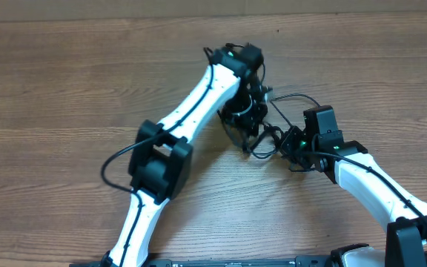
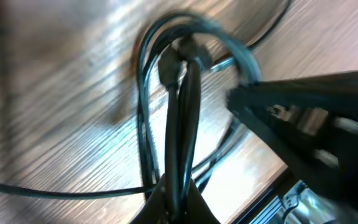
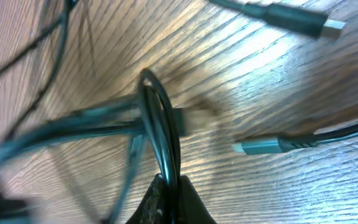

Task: Untangle cables
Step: 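Release the cables with the left gripper and lift it away upward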

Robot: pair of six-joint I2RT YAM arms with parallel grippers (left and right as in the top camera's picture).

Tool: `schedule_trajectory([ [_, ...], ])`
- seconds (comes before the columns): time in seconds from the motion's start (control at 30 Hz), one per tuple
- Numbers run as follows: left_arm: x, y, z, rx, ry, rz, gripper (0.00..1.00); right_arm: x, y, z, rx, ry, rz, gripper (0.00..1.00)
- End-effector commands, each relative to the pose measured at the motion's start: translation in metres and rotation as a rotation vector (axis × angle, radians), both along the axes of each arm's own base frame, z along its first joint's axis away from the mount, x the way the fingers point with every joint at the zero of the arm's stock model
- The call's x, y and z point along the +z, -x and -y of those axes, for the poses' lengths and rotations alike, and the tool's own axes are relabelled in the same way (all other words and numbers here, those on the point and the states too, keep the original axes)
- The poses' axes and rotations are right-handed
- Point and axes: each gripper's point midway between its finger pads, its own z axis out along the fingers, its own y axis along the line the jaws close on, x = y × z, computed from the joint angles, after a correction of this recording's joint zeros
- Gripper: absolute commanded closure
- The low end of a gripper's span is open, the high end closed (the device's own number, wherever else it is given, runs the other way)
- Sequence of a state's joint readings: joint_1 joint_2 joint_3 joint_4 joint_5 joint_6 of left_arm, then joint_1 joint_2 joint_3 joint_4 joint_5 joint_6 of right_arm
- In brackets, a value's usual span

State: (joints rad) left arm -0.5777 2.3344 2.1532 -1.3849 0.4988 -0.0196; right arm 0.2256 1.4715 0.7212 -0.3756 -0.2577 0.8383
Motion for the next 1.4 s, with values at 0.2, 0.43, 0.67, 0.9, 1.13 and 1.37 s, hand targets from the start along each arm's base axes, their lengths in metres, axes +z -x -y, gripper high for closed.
schedule_trajectory([
  [0.2,0.082,-0.006,-0.002,-0.009,0.107,0.183,0.96,0.002,-0.008,0.004,-0.024,0.014,0.011,0.96],
  [0.43,0.084,-0.011,-0.007,0.004,0.103,0.192,0.96,0.002,-0.009,0.006,-0.028,0.013,0.014,0.96],
  [0.67,0.062,-0.034,-0.068,0.201,-0.246,0.256,0.96,0.002,-0.012,0.017,-0.062,0.013,0.01,0.96],
  [0.9,0.059,-0.039,-0.117,0.357,-0.516,0.308,0.96,0.002,-0.011,0.017,-0.063,0.015,0.007,0.96],
  [1.13,0.065,-0.048,-0.152,0.497,-0.695,0.389,0.96,0.002,-0.012,0.018,-0.057,0.018,0.01,0.96],
  [1.37,0.07,-0.049,-0.184,0.554,-0.794,0.392,0.89,0.002,-0.012,0.018,-0.058,0.019,0.01,0.95],
])
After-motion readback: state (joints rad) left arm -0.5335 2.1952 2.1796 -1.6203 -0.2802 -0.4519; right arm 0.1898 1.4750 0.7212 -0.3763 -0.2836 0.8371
